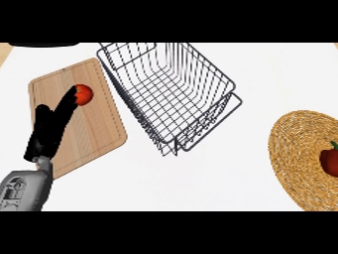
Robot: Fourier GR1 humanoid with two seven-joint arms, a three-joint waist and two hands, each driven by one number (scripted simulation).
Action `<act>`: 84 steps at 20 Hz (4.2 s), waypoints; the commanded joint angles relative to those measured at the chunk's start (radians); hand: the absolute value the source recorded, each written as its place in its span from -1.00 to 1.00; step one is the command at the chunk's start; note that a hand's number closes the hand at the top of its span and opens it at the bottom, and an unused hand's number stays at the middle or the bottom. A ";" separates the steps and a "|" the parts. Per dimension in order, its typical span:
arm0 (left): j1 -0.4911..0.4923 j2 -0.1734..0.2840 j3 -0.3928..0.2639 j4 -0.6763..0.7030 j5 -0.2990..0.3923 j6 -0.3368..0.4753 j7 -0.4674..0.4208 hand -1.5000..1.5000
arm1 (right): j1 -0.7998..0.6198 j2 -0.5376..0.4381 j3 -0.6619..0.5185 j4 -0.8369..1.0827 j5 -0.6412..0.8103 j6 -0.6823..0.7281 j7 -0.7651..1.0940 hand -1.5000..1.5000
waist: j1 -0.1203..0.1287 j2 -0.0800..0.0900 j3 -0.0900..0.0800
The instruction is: Pick the bell pepper from the placemat and place it in the basket
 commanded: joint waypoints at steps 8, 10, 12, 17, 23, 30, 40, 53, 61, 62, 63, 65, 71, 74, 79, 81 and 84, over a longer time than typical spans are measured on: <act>-0.061 0.003 0.060 0.102 -0.005 -0.036 -0.045 0.00 | -0.059 0.017 0.033 0.102 0.040 -0.051 -0.017 -1.00 | -0.002 0.000 0.000; -0.065 -0.029 0.036 0.079 -0.026 -0.005 -0.027 0.00 | -0.054 0.067 0.057 0.069 0.051 -0.085 0.026 -1.00 | -0.003 0.000 0.000; -0.013 0.016 0.065 0.084 -0.005 -0.055 -0.090 0.00 | -0.022 0.043 0.078 0.072 0.084 -0.083 -0.032 1.00 | -0.002 0.000 0.000; -0.037 -0.014 0.038 -0.013 -0.018 -0.028 0.026 0.00 | -0.074 -0.002 0.081 0.181 0.168 -0.223 -0.150 1.00 | 0.002 0.000 0.000; -0.003 -0.031 0.023 0.043 -0.042 -0.022 -0.042 0.00 | -0.110 0.169 0.340 -0.028 0.367 -0.304 -0.012 1.00 | 0.018 0.001 -0.007; -0.053 -0.048 -0.034 0.021 -0.040 -0.069 -0.017 0.00 | -0.237 0.271 0.692 -0.134 0.637 -0.177 0.103 1.00 | 0.161 0.005 -0.018; -0.077 -0.054 -0.018 0.059 -0.037 -0.056 -0.012 0.00 | -0.322 0.483 1.086 -0.220 0.513 -0.144 0.602 1.00 | 0.117 0.003 -0.001; -0.096 -0.057 -0.015 0.070 -0.050 -0.038 -0.007 0.00 | -0.619 0.486 1.257 -0.546 0.179 -0.499 1.178 1.00 | 0.094 -0.016 -0.005; -0.076 -0.053 -0.019 0.077 -0.064 -0.031 -0.026 0.00 | -1.049 0.486 1.141 -0.500 0.039 -0.563 1.529 1.00 | 0.096 -0.019 -0.008; -0.080 -0.049 0.002 0.099 -0.044 -0.040 -0.024 0.00 | -1.131 0.486 1.087 -0.474 0.008 -0.530 1.558 1.00 | 0.078 -0.013 -0.008; -0.082 -0.049 -0.018 0.078 -0.058 -0.043 -0.021 0.00 | -1.180 0.486 1.073 -0.445 0.001 -0.558 1.579 1.00 | 0.089 -0.017 -0.008; -0.058 -0.042 -0.002 0.088 -0.044 -0.050 -0.046 0.00 | -1.288 0.486 1.015 -0.355 -0.016 -0.527 1.611 1.00 | 0.083 -0.014 -0.009; -0.072 -0.019 0.017 0.081 -0.038 -0.056 -0.022 0.00 | -1.533 0.486 0.980 -0.042 -0.002 -0.350 1.639 1.00 | 0.058 -0.012 -0.008; -0.051 -0.005 0.045 0.084 -0.028 -0.048 -0.051 0.00 | -1.593 0.486 0.953 0.078 -0.016 -0.255 1.597 1.00 | 0.038 -0.005 -0.005; -0.005 -0.044 0.016 0.025 -0.046 -0.017 -0.038 0.00 | -1.647 0.442 0.898 0.222 -0.042 -0.190 1.539 1.00 | 0.024 -0.004 -0.002; -0.023 -0.051 0.016 0.049 -0.057 -0.002 -0.040 0.00 | -1.663 0.420 0.870 0.318 -0.037 -0.199 1.458 1.00 | 0.023 0.004 -0.003; -0.045 -0.013 0.051 0.091 -0.027 -0.044 -0.055 0.00 | -1.631 0.392 0.837 0.282 -0.027 -0.194 1.403 1.00 | 0.006 0.001 -0.001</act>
